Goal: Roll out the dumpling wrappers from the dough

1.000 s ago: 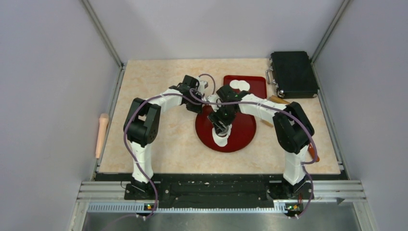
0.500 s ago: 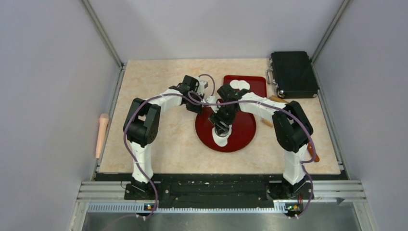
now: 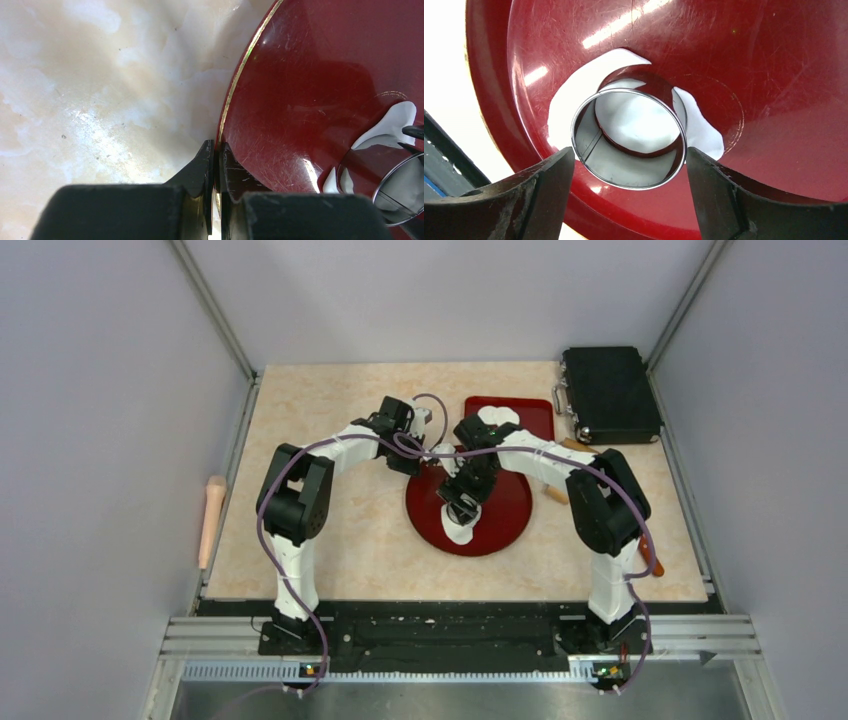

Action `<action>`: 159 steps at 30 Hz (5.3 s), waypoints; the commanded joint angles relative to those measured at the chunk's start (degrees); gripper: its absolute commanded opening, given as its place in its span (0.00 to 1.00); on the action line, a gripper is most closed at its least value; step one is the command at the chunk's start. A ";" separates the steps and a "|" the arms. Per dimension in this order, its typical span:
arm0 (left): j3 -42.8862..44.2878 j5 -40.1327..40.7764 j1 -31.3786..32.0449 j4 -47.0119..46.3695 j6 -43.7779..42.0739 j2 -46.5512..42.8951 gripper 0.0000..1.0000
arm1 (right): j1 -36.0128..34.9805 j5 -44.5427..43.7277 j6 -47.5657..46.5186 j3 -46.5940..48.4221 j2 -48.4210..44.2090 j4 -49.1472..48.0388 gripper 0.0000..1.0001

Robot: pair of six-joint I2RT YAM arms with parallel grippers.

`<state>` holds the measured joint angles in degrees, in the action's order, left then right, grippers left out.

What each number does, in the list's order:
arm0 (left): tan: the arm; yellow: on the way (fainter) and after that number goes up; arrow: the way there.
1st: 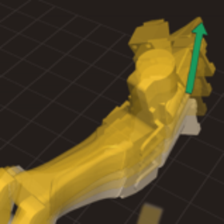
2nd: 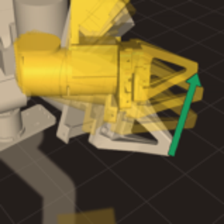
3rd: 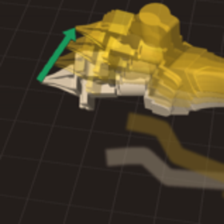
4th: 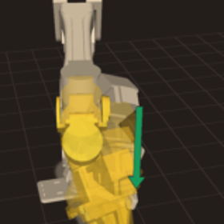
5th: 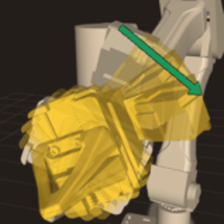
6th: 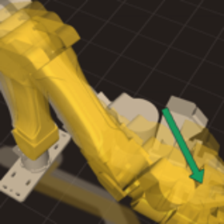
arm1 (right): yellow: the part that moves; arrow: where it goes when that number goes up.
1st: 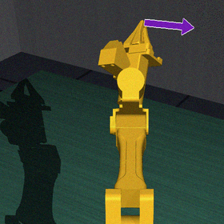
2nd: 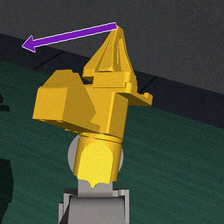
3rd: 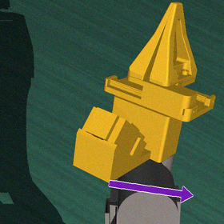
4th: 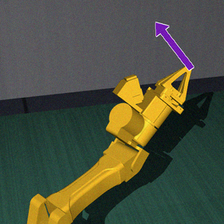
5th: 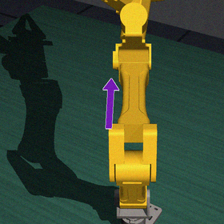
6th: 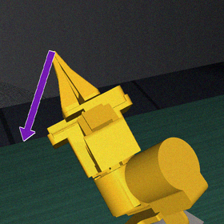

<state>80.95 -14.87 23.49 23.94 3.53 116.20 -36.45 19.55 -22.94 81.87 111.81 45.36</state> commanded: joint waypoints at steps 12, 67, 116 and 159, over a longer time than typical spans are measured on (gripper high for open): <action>-0.52 5.65 -0.94 -0.65 -0.90 -2.35 0.00 | 0.56 -1.80 0.97 2.15 -5.27 -1.24 0.96; 13.69 -3.28 6.27 7.69 -14.37 -12.81 0.93 | 75.23 -0.29 -40.72 -35.36 -35.18 4.30 0.00; 27.65 -50.48 2.74 -16.50 28.58 -6.76 0.00 | 25.02 2.55 0.99 -22.10 -61.56 -12.89 0.99; -22.60 -30.70 0.06 -105.95 74.38 -11.58 0.00 | 26.92 24.36 94.21 -38.72 -28.33 -123.85 0.60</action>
<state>58.04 -45.80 23.55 -77.01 78.96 103.66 -8.51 45.01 69.95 40.58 83.77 -73.32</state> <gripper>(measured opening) 0.016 0.687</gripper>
